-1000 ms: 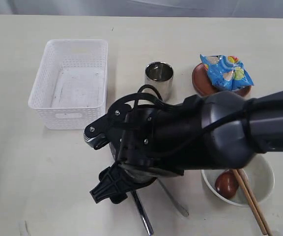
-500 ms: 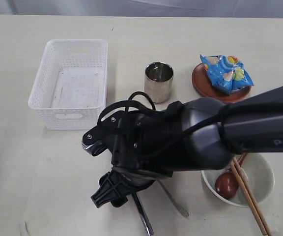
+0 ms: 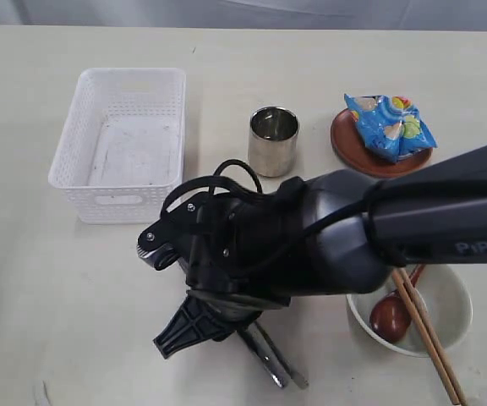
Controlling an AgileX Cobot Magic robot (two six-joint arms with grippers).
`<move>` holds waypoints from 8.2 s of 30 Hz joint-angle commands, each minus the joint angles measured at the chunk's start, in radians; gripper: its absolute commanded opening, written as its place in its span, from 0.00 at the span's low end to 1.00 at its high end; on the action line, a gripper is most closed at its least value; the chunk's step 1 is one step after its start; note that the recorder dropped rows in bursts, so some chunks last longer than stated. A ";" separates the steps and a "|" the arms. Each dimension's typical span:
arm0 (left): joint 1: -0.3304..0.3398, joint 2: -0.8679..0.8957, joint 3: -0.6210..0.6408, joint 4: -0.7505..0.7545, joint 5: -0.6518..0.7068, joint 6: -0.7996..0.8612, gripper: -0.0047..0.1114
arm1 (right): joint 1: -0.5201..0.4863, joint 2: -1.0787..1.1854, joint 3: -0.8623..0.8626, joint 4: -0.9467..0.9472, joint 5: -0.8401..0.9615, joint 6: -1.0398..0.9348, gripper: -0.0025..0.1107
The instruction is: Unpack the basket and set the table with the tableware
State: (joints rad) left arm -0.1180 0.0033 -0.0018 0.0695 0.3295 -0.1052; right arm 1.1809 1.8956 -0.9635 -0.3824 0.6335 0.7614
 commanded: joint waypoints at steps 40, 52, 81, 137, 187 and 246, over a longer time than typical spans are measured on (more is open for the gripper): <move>-0.007 -0.003 0.002 0.004 -0.005 0.001 0.04 | -0.123 0.039 0.023 -0.026 -0.049 0.211 0.02; -0.007 -0.003 0.002 0.004 -0.005 0.001 0.04 | -0.123 0.039 0.023 -0.026 -0.038 0.226 0.04; -0.007 -0.003 0.002 0.004 -0.005 0.001 0.04 | -0.119 -0.190 0.023 -0.008 0.068 0.056 0.48; -0.007 -0.003 0.002 0.004 -0.005 0.001 0.04 | 0.333 -1.164 0.371 -0.274 0.336 0.025 0.06; -0.007 -0.003 0.002 0.004 -0.005 0.001 0.04 | -0.097 0.010 0.022 -0.292 -0.018 -0.061 0.19; -0.007 -0.003 0.002 0.004 -0.005 0.001 0.04 | -0.233 -0.042 0.022 -0.131 0.024 0.019 0.02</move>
State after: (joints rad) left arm -0.1180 0.0033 -0.0018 0.0695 0.3295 -0.1052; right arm 0.9522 1.8546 -0.9413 -0.5122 0.6787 0.7681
